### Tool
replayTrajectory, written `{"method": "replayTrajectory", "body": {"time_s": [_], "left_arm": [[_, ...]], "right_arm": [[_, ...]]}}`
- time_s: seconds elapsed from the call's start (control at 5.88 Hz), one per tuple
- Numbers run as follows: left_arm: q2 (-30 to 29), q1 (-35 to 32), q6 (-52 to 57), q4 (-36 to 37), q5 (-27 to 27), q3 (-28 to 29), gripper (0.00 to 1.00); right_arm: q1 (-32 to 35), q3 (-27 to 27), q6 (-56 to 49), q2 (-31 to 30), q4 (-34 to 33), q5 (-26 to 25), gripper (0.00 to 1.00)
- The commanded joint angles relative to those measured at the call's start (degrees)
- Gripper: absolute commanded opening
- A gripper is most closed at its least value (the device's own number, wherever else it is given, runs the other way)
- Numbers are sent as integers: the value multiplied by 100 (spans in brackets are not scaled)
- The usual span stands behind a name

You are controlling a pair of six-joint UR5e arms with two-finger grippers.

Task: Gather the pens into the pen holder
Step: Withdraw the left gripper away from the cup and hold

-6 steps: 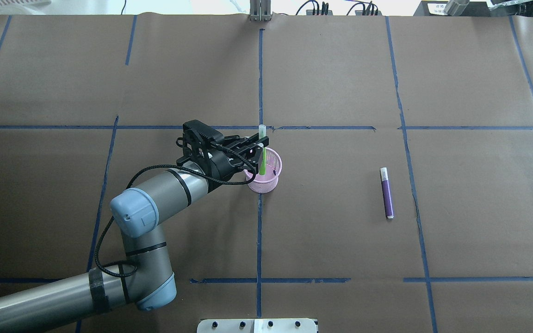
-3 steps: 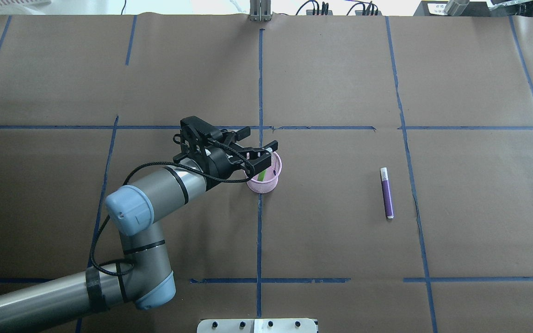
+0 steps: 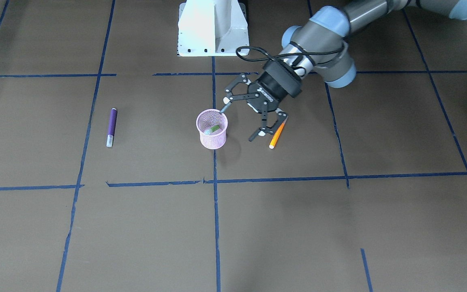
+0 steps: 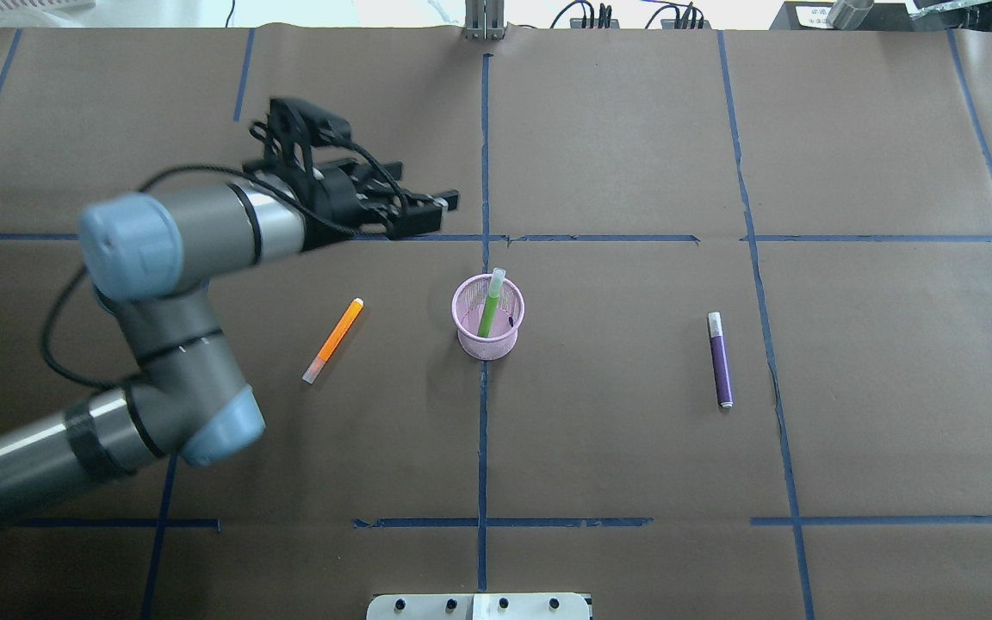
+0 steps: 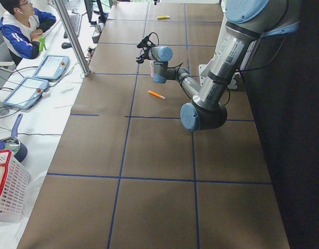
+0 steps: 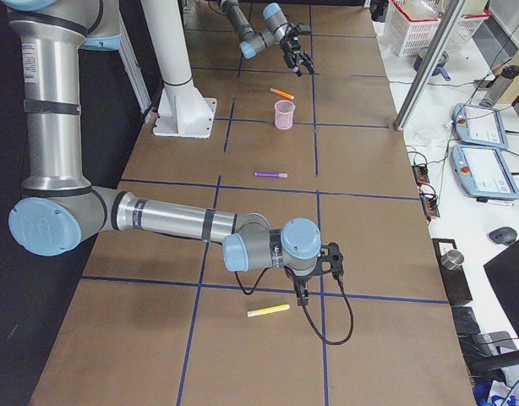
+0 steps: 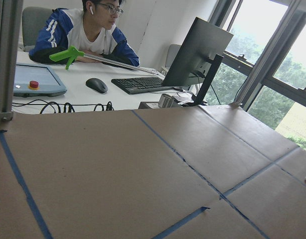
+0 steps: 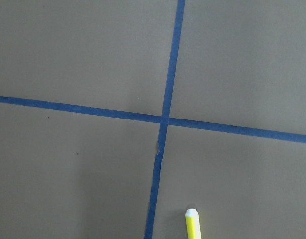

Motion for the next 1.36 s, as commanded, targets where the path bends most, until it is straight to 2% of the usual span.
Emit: {"method": "replayTrajectory", "body": {"time_s": [0.0, 0.17, 0.51, 0.85, 1.02, 1.19], "left_arm": [[244, -673, -6, 1510, -978, -612, 100], [384, -674, 20, 1489, -988, -667, 100], [412, -674, 55, 1489, -988, -667, 100], [421, -674, 64, 1489, -988, -658, 100], [491, -674, 73, 1480, -988, -658, 100], [491, -674, 73, 1471, -988, -658, 100]], "right_arm": [[-331, -762, -120, -7, 1136, -91, 100], [-708, -1001, -68, 10, 1482, -117, 100], [-895, -1361, -137, 45, 1503, -292, 100], [-931, -1503, -112, 72, 1494, -311, 100], [-931, -1513, -103, 80, 1486, -311, 96], [-940, -1504, -94, 81, 1485, -320, 85]]}}
